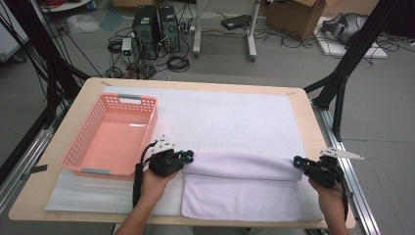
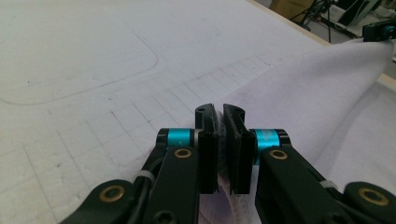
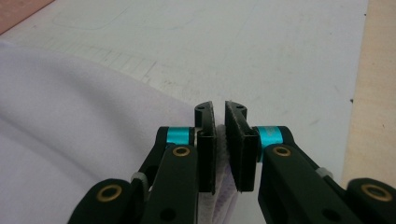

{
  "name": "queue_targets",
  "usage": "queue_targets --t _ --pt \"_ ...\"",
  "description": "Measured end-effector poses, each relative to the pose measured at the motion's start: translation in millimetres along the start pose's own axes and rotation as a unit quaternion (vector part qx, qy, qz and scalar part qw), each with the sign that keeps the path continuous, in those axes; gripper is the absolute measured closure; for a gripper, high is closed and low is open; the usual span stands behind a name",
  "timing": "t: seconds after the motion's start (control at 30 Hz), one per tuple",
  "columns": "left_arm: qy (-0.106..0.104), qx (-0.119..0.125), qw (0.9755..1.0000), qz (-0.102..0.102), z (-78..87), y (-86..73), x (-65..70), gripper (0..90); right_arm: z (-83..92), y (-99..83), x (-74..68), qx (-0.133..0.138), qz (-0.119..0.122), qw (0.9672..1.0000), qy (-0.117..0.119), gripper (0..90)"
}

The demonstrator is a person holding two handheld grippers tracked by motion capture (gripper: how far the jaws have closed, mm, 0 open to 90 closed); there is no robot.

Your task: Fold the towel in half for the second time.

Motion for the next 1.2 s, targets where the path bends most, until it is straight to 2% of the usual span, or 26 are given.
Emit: queue_targets --t 0.2,0.27,0.37,0.7,0.73,0.8,0.87,0.9,1.0,1.07,1.2 --pt "-0.012 0.012 0.9999 -0.001 15.3 -6.5 10.5 84.0 15.3 -15.1 -10.0 0.011 0.001 0.9999 0.004 82.0" --pt "-0.012 0.012 0.9998 -0.007 19.9 -10.1 13.3 84.0 20.9 -18.3 -11.6 0.015 -0.003 0.9999 0.003 81.6" --pt "-0.011 0.015 0.9998 -0.004 27.3 -15.1 15.4 83.8 27.1 -24.0 -16.4 0.018 -0.001 0.9998 0.005 81.4" --pt "-0.007 0.015 0.9998 0.008 51.4 -34.9 22.9 82.6 40.0 -44.8 -32.6 0.007 0.007 0.9998 0.016 81.9" --pt "-0.007 0.016 0.9998 0.012 53.1 -36.0 23.2 80.6 41.0 -46.2 -33.9 0.007 0.009 0.9998 0.016 81.8" --pt "0.0 0.012 0.9997 0.021 54.8 -38.3 23.0 65.6 41.8 -50.4 -36.2 -0.002 0.017 0.9997 0.015 80.7" --pt "0.007 0.013 0.9997 0.018 55.5 -39.4 24.3 54.8 42.6 -53.6 -37.8 -0.012 0.023 0.9996 0.011 70.8" --pt "0.007 0.015 0.9997 0.017 55.9 -39.2 26.1 52.5 43.9 -53.9 -38.3 -0.01 0.022 0.9997 0.006 64.6" --pt "0.006 0.013 0.9999 0.01 53.9 -39.8 31.9 47.8 50.9 -49.7 -41.4 0.013 0.019 0.9997 0.006 55.8" --pt "0.003 0.003 1.0 0.007 50.2 -41.9 34.6 47.3 51.1 -47.9 -41.5 0.019 0.022 0.9996 0.005 53.7" --pt "-0.001 -0.017 0.9999 0.001 44.4 -46.7 37.1 50.5 36.5 -56.2 -38.0 -0.021 0.022 0.9995 0.004 52.9"
Point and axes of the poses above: each handheld gripper's, and its own axes: z roughly backward along the jaws, y roughly out of its top, x roughly to its right, the point moved 6 cm from there along -z, roughly forward along the jaws, and after that the axes turned 14 degrees about y, right-handed, at the moved point
